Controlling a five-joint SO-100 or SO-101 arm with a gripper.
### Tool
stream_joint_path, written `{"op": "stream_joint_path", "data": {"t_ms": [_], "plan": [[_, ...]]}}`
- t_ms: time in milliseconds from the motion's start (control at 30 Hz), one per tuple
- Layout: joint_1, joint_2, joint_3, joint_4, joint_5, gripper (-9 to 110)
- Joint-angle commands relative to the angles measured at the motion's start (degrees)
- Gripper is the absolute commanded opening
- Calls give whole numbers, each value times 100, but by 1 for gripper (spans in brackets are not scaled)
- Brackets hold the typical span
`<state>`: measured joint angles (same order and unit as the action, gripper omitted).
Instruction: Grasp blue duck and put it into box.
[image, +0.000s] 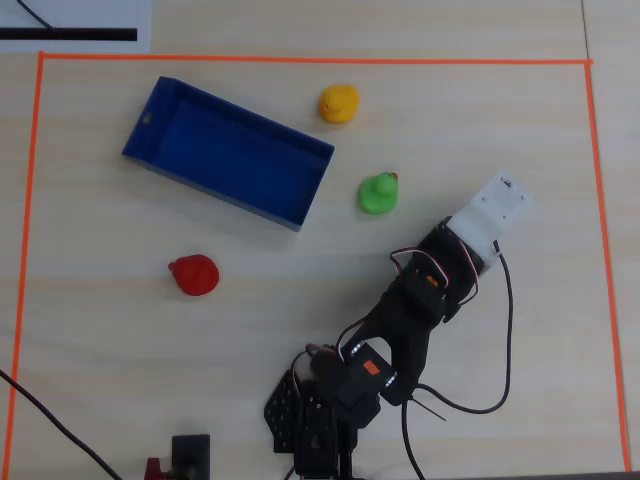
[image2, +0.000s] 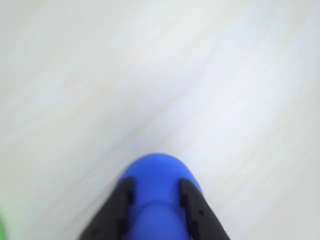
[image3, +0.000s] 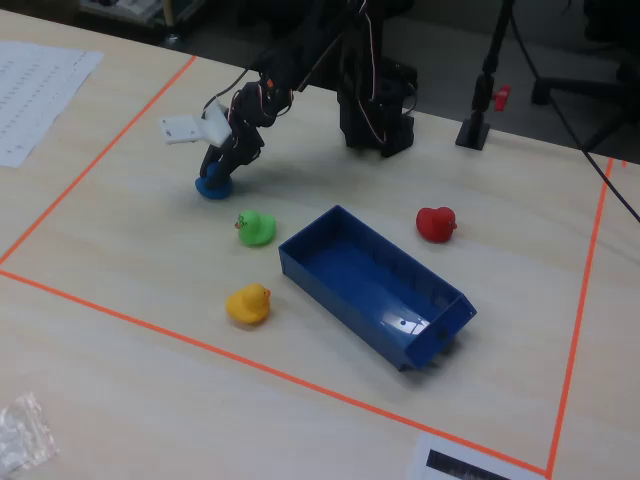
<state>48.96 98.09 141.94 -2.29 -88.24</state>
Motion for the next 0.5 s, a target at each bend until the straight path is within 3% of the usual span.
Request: {"op": "stream_joint_path", "data": {"t_ms": [0, 233, 467], "plan": [[-79, 185, -9, 404, 255, 0], [-554, 633, -545, 1635, 1143, 0], [-1784, 1811, -1600, 4052, 2303, 0]]}}
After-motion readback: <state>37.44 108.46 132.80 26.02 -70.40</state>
